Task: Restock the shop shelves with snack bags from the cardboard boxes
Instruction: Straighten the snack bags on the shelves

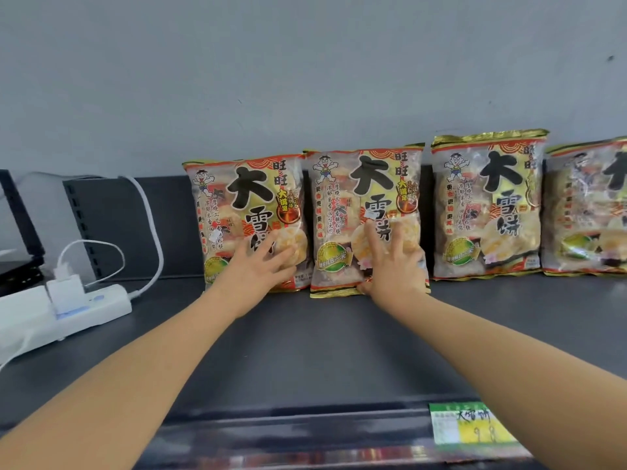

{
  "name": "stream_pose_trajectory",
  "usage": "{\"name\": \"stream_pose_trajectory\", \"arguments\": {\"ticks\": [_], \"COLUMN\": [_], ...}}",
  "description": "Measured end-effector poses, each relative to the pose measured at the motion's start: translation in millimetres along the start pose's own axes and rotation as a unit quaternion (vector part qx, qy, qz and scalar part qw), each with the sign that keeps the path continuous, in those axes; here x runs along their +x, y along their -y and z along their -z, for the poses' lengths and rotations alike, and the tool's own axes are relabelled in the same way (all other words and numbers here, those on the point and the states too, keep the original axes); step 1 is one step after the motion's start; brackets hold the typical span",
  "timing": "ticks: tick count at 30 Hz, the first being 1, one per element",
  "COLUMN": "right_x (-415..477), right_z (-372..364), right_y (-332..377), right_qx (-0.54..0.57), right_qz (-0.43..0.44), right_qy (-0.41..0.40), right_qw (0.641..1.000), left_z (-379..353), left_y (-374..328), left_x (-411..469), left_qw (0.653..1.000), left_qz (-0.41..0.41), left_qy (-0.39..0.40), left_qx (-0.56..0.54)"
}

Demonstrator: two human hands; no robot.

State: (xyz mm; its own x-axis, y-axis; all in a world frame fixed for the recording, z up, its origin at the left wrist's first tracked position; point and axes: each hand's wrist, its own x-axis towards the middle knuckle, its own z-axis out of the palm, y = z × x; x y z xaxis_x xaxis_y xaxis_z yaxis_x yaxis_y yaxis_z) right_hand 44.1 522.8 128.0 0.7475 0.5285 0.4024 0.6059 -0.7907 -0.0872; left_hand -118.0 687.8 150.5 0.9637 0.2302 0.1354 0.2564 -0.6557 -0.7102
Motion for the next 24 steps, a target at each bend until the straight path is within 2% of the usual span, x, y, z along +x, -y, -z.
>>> {"name": "stream_pose_trajectory", "arguments": {"ticks": [2,4,8,14,18,21,24], "right_x": [-1,-3,-7,9,16,18,25], "right_z": [1,5,19,41,47,44,35], "right_y": [0,-5,-31,-129,-204,-251,-289], "right_qx": [-0.003,-0.009,0.009,0.063,0.058,0.048,0.061], "right_qz": [0.007,0.012,0.023,-0.057,-0.101,-0.118,-0.128], "right_qy": [-0.001,-0.001,-0.018,-0.079,-0.06,-0.042,-0.014], "right_qw": [1.0,1.0,1.0,0.993,0.991,0.991,0.99], "left_z": [1,6,28,105,141,154,157], "left_y": [0,-2,-23,-90,-137,-167,-184], "left_x": [-1,1,17,70,113,139,155], "left_qw": [1.0,0.994,0.98,0.942,0.949,0.975,0.982], "left_qz": [0.0,-0.01,-0.007,-0.041,-0.044,-0.06,-0.069], "left_qy": [-0.013,-0.104,-0.193,-0.304,-0.282,-0.193,-0.166], "left_qx": [-0.018,-0.018,-0.046,-0.135,-0.137,-0.094,-0.054]}}
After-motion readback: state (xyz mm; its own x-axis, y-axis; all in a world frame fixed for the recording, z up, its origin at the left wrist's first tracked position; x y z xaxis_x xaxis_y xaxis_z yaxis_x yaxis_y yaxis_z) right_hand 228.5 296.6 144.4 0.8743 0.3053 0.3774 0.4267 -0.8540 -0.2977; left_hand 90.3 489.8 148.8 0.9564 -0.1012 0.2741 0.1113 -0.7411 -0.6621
